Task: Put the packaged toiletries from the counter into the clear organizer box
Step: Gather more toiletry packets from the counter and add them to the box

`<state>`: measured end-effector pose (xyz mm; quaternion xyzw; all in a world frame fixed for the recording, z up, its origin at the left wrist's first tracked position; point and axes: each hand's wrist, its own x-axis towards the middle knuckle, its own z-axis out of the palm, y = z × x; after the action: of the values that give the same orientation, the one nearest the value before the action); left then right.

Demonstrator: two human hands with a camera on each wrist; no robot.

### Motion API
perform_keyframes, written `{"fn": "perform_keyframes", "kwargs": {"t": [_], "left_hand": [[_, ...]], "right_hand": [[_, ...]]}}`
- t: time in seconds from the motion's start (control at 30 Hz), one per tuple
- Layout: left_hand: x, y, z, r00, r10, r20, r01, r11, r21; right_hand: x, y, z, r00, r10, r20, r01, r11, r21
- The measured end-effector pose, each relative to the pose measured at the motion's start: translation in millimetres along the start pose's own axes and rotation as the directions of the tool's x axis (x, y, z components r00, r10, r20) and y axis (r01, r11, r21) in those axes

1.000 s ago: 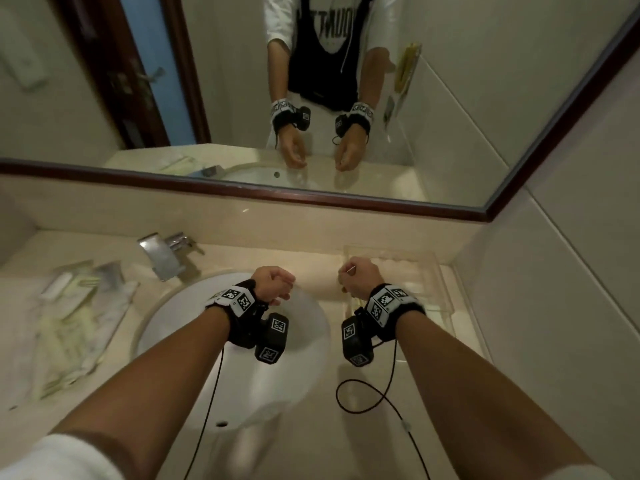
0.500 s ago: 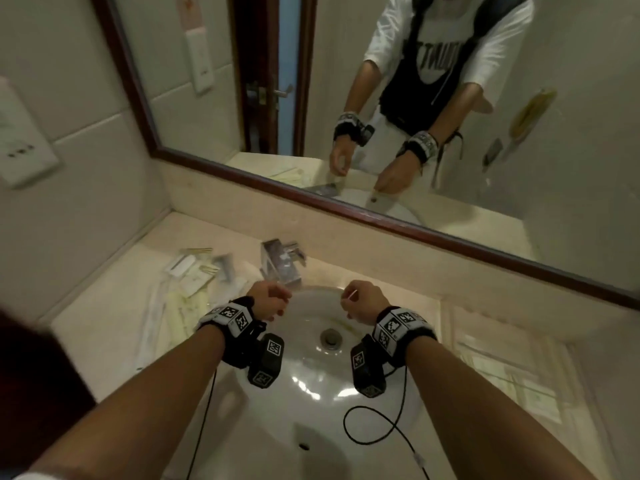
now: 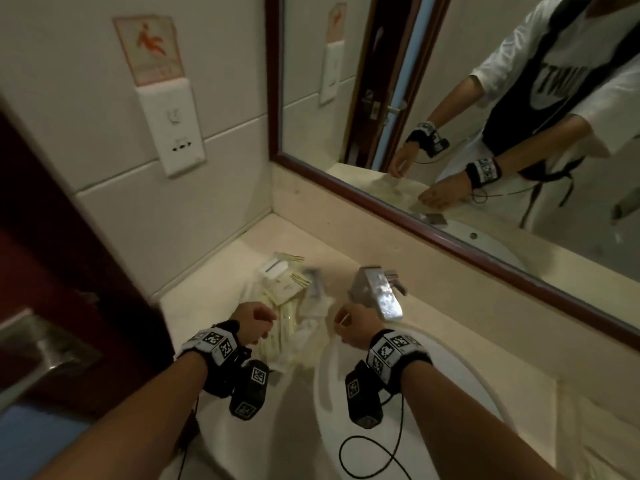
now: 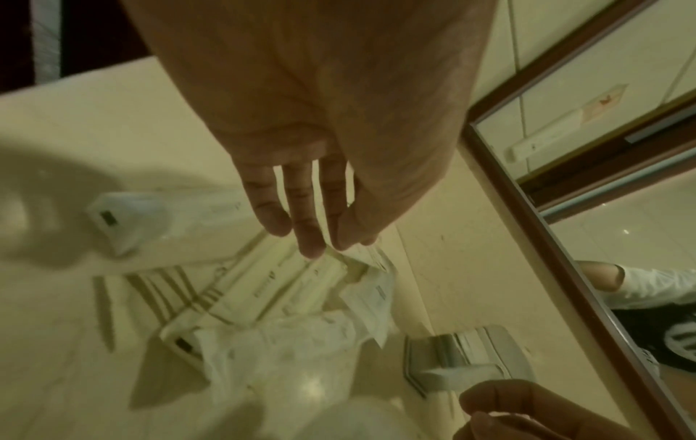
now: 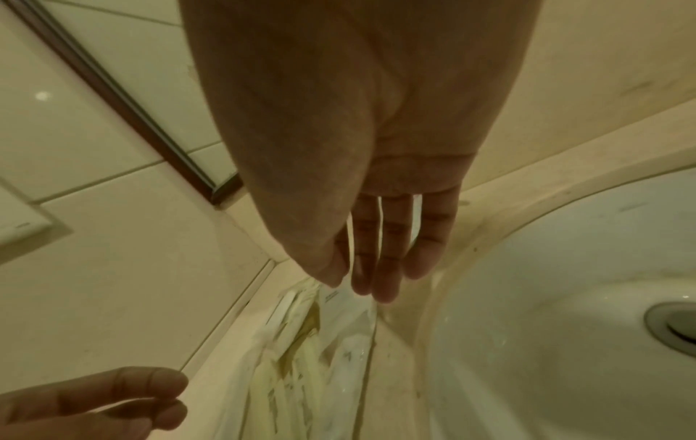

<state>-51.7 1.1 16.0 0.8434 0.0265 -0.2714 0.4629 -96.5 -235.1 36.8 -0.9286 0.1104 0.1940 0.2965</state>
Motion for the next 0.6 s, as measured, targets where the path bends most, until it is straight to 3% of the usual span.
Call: {"fn": "perform_keyframes", "kwargs": {"t": [0.2,0.6], "left_hand": [[11,-31,-23,0.997,-0.062,-0.036,0.061,0.997,-0.048],[42,-35,-38,0.996,-0.041,-0.076,0.031,0.992,-0.126]], "right_hand": [[35,-28,28,0.998,0.001,0.070,0.001,1.000,-0.027],[91,-68,64,0.991,0.013,0.135,-0.033,0.988,0.151]]}}
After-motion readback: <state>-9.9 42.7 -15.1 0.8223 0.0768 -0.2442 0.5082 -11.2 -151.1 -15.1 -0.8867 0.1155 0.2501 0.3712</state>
